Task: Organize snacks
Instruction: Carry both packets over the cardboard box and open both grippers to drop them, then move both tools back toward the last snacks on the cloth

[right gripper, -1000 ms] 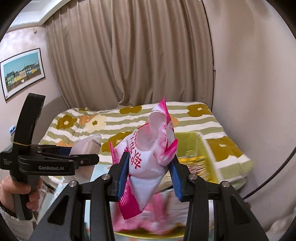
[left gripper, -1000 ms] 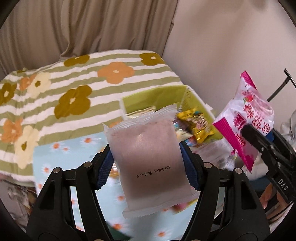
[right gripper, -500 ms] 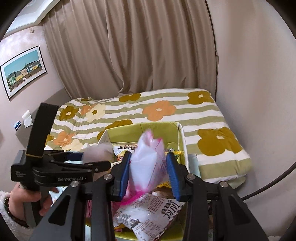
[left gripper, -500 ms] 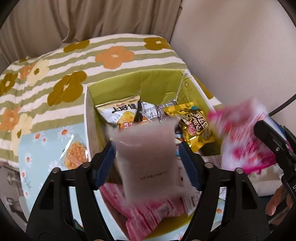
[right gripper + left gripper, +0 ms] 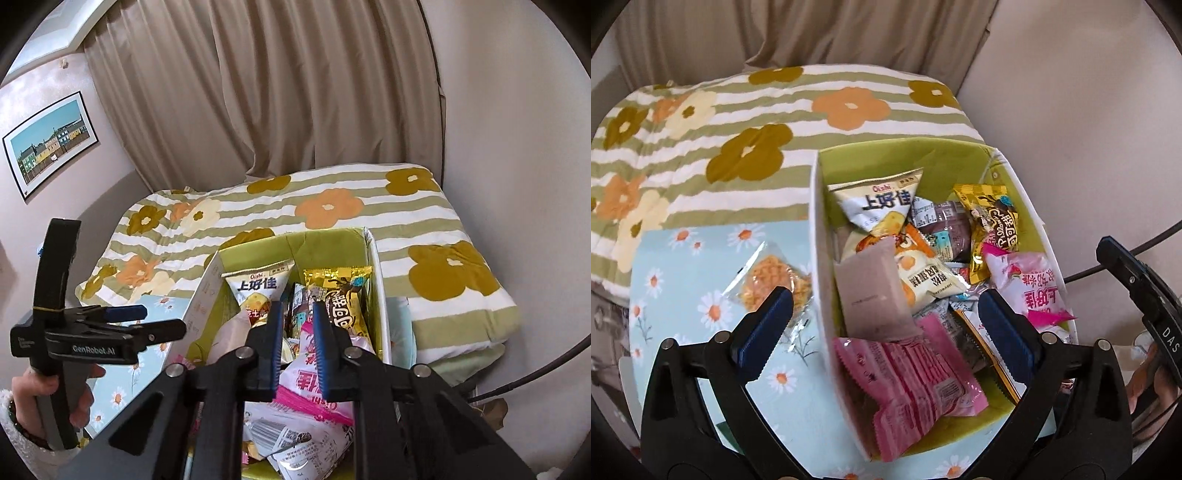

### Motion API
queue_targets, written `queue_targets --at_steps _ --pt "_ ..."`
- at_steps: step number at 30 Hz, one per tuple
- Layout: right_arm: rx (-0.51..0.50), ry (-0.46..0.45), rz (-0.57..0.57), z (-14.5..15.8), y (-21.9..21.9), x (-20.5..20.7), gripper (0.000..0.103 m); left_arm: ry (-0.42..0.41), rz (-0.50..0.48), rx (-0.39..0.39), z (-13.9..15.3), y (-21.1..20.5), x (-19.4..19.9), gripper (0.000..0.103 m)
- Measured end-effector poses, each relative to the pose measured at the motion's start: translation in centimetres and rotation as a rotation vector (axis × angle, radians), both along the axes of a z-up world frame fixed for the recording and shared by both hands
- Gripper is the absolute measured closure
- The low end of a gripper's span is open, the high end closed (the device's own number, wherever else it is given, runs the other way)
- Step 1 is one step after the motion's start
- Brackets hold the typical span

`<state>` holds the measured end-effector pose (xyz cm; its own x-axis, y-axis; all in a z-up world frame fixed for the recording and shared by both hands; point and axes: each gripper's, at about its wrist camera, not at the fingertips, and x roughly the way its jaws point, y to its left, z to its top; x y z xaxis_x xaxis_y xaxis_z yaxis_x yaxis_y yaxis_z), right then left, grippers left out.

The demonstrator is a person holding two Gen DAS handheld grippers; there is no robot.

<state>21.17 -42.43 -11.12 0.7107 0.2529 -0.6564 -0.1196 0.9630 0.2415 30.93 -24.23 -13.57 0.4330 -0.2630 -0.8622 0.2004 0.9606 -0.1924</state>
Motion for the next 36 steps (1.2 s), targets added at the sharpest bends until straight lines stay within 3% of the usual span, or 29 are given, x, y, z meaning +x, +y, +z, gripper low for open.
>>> queue_targets --at_steps 11,13,15,17,23,27,30,36 --pt "-0.034 -0.05 0.031 2.9 2.4 -0.8 0.088 -0.109 0.057 0.037 4.8 4.0 -2.5 0.003" --pt "-0.035 -0.058 0.042 3.1 2.9 -0.9 0.084 -0.118 0.079 0.046 5.2 5.0 -3.3 0.003" --pt "-0.035 -0.063 0.053 3.2 3.4 -1.1 0.074 -0.124 0.11 0.061 5.6 6.3 -4.3 0.003" --pt "-0.024 -0.068 0.069 3.3 4.0 -1.3 0.046 -0.125 0.135 0.072 5.7 7.4 -5.1 0.003" --pt "-0.007 -0.11 0.17 4.1 6.6 -1.5 0.004 -0.133 0.244 0.096 5.8 11.5 -8.8 0.003" --pt "-0.034 -0.126 0.284 5.3 9.8 -0.8 0.002 -0.119 0.314 0.108 5.3 14.2 -11.0 0.003" --pt "-0.082 -0.013 0.422 5.7 13.3 1.0 0.002 -0.101 0.371 0.128 4.6 16.2 -12.5 0.003" --pt "-0.218 0.069 0.597 4.2 20.0 4.2 0.002 -0.008 0.468 0.151 1.3 19.2 -14.5 0.003"
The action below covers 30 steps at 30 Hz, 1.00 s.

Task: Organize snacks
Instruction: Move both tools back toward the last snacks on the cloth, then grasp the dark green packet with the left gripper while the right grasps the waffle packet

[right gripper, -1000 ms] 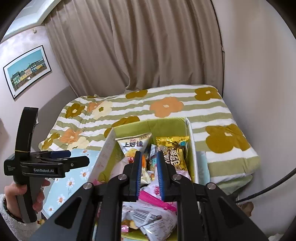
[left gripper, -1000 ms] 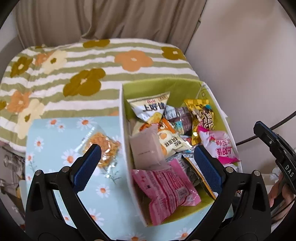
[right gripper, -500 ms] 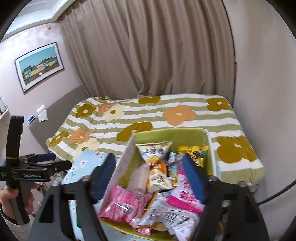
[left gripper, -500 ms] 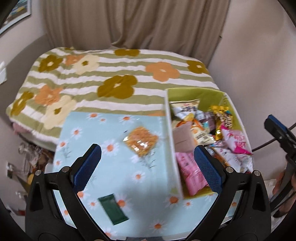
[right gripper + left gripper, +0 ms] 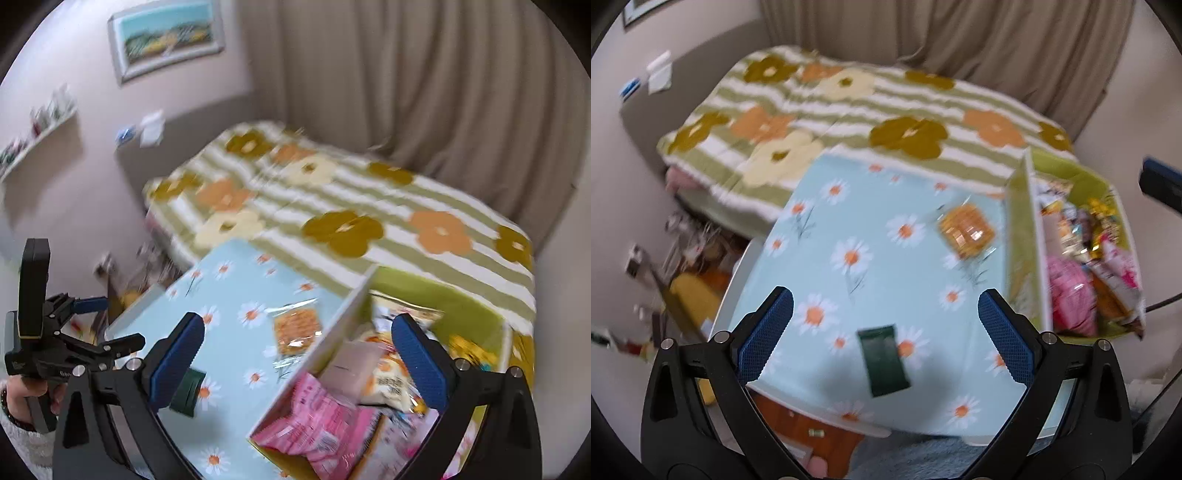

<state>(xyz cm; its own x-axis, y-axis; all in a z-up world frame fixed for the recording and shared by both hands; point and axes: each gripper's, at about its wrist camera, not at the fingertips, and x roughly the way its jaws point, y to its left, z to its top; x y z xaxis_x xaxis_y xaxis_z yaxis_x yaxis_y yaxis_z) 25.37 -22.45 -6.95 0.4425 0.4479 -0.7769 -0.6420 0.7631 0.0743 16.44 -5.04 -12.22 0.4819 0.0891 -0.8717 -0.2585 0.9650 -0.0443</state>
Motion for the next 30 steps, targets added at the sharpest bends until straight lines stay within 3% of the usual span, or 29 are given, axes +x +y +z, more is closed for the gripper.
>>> queue_targets --at_steps 8,12,14,19,27,30 --pt "-0.227 0.061 0.201 -5.8 7.7 4.6 0.002 0.151 0.073 -0.038 -7.3 1.0 -1.0 0.003" --pt "-0.355 0.22 0.276 -10.8 10.6 7.5 0.002 0.215 0.101 -0.08 -11.2 0.3 -1.5 0.003" --pt "-0.447 0.305 0.284 -14.1 11.7 8.7 0.002 0.238 0.115 -0.106 -13.0 0.1 -1.6 0.004" --pt "-0.53 0.461 0.273 -19.6 12.8 10.6 0.002 0.296 0.13 -0.137 -16.5 -0.5 -1.4 0.013" --pt "-0.605 0.62 0.213 -24.3 12.8 13.5 0.002 0.326 0.162 -0.151 -19.0 -0.7 -0.9 0.017" --pt "-0.635 0.616 0.22 -24.9 12.8 13.9 0.002 0.339 0.162 -0.158 -19.6 -1.0 -0.7 0.018"
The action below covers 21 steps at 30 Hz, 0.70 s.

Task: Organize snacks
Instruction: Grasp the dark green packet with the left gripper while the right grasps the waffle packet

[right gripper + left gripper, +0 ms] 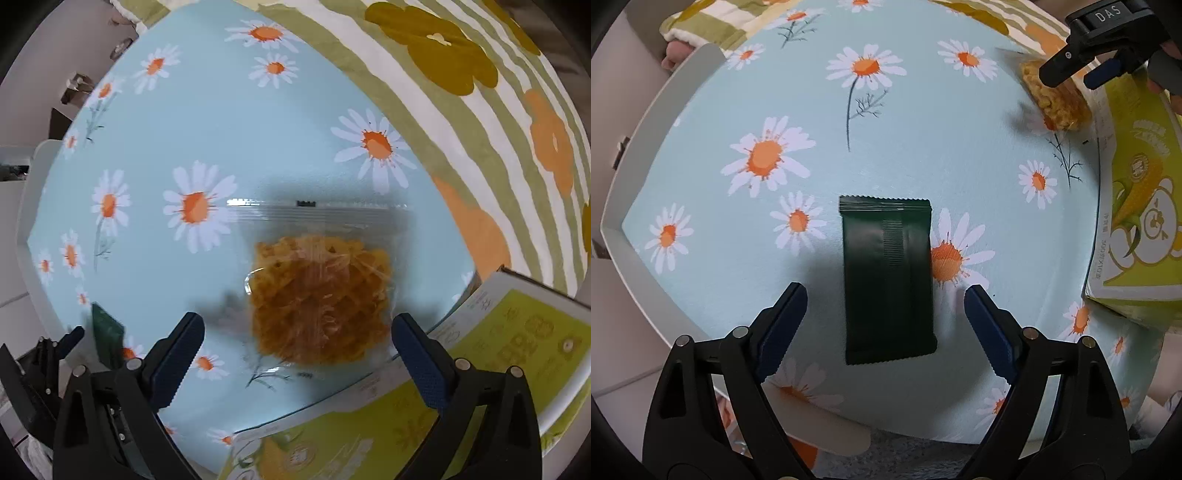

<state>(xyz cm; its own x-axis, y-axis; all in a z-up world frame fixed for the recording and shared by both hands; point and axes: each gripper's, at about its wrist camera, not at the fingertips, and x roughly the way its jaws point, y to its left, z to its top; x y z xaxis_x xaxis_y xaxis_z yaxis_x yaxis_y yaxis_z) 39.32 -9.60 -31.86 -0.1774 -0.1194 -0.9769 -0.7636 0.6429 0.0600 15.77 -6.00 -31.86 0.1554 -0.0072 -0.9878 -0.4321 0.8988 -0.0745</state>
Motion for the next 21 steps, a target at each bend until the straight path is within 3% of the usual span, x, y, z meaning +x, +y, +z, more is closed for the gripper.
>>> queue_targets --at_steps 1,4,7,12,15,18,21 --pt "-0.005 0.004 0.003 -0.2 0.0 0.1 0.002 0.003 0.003 -0.002 -0.3 -0.2 0.1 0.023" --pt "-0.012 0.017 -0.001 -0.8 0.0 0.3 0.002 0.013 0.001 0.019 -0.5 -0.5 0.6 0.026" --pt "-0.014 0.037 -0.003 -1.2 -0.1 0.3 0.002 0.03 0.005 0.06 -0.6 -0.7 0.8 0.042" --pt "-0.018 0.055 -0.008 -1.4 -0.3 0.2 0.003 0.02 0.02 0.067 -0.2 0.0 0.3 0.06" --pt "-0.039 0.05 -0.009 -2.1 0.1 0.4 0.009 0.005 0.026 0.048 -0.2 0.3 0.2 0.061" --pt "-0.055 0.039 0.005 -2.3 0.4 0.1 0.023 0.001 0.029 0.042 0.0 0.5 -0.1 0.061" --pt "-0.053 0.017 0.012 -2.4 0.6 -0.2 0.025 -0.01 0.037 0.036 0.3 0.9 -0.5 0.061"
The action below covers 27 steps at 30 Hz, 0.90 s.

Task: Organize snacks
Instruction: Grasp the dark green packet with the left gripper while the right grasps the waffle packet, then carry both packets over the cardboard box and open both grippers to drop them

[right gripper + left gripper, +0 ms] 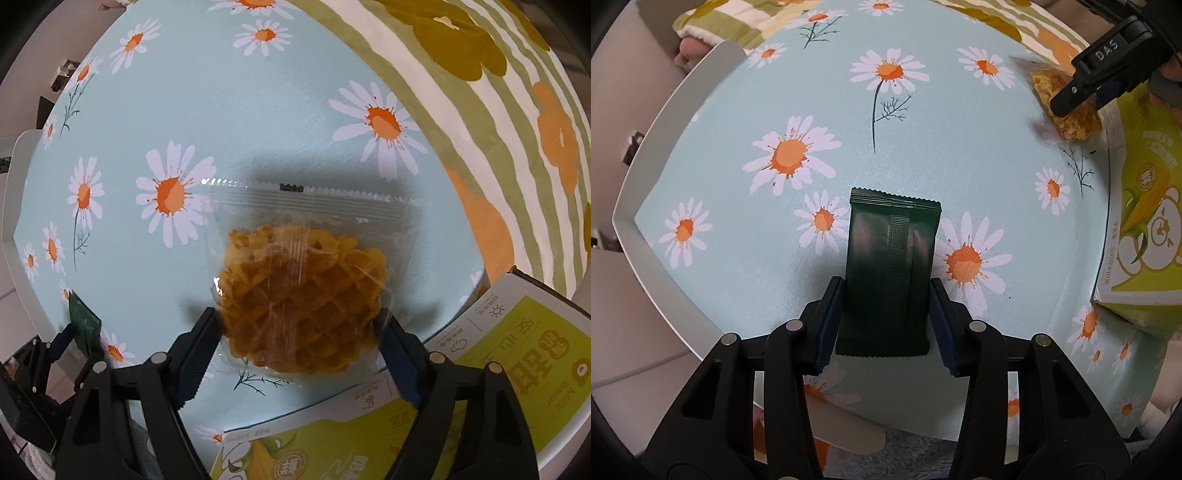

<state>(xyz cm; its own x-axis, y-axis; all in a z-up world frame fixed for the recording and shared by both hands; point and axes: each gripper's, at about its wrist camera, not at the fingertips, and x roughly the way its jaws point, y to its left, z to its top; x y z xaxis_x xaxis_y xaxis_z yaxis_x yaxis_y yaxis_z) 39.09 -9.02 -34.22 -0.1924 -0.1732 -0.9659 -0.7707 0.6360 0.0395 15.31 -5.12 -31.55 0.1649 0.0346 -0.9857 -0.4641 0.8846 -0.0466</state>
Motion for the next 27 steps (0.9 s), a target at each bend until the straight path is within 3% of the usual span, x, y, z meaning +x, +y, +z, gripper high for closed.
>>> queue_targets --at_steps 11,19,27 --pt "0.194 -0.015 -0.103 3.7 0.3 -2.1 0.033 -0.077 0.0 0.026 3.3 2.1 -0.1 0.061" --pt "0.375 -0.141 -0.122 12.6 -1.3 -4.8 0.033 -0.192 -0.058 0.097 9.6 2.6 0.8 0.061" --pt "0.572 -0.283 -0.224 21.1 -7.4 -5.6 0.033 -0.327 -0.193 0.152 17.4 0.8 3.6 0.061"
